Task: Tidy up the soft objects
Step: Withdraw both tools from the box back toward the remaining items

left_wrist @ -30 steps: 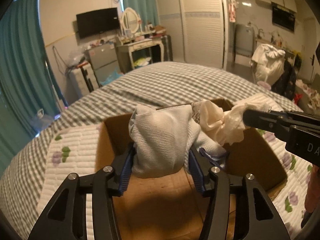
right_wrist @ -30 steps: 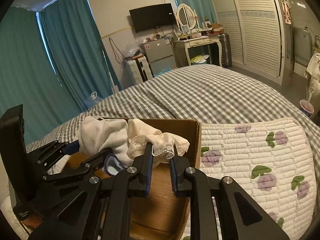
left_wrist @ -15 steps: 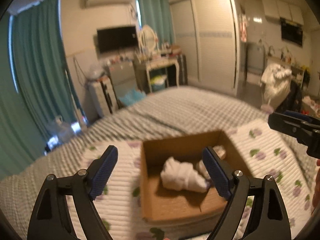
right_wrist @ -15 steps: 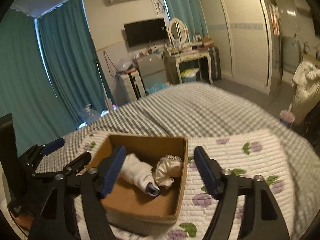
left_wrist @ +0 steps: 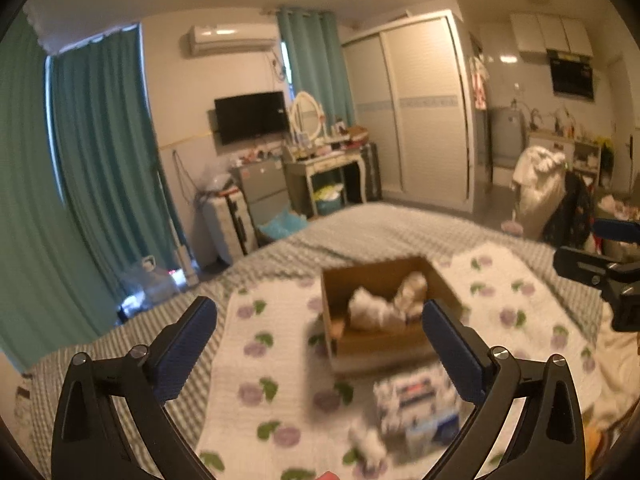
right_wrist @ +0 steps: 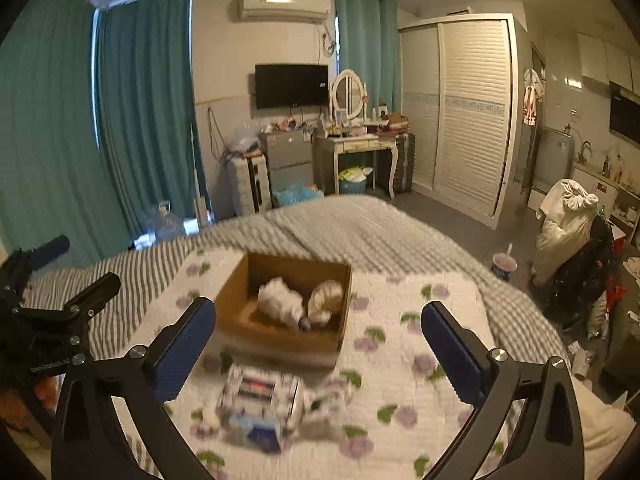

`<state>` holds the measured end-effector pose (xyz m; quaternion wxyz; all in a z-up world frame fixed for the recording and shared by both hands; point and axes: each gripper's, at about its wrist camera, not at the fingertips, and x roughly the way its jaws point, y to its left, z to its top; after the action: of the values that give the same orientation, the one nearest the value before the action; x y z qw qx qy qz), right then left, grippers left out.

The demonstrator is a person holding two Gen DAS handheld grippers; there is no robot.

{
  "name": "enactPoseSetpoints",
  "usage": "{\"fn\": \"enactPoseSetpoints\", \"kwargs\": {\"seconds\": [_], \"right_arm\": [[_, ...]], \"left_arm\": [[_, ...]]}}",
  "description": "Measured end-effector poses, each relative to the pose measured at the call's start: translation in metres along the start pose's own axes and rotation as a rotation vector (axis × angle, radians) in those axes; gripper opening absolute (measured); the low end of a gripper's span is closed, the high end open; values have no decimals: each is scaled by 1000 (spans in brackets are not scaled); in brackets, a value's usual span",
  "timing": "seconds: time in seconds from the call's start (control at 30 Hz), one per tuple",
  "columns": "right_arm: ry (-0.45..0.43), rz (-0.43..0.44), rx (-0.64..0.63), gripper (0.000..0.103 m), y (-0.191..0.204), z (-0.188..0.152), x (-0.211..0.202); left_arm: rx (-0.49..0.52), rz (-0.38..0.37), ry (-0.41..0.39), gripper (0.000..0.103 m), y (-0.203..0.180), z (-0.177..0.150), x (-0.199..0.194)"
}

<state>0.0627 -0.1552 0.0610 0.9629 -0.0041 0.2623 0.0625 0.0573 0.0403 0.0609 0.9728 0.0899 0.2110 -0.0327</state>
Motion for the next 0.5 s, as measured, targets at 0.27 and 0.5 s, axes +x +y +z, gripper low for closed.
{"fn": "enactPoseSetpoints", "kwargs": {"seconds": [0.27, 0.5], "right_arm": [[186, 20, 45, 103, 31, -118, 73], [304, 48, 43, 103, 56, -168, 134]], "left_arm": [[-71, -3, 148, 103, 0, -98, 38], [-153, -20, 210, 103, 9, -149, 67]]}}
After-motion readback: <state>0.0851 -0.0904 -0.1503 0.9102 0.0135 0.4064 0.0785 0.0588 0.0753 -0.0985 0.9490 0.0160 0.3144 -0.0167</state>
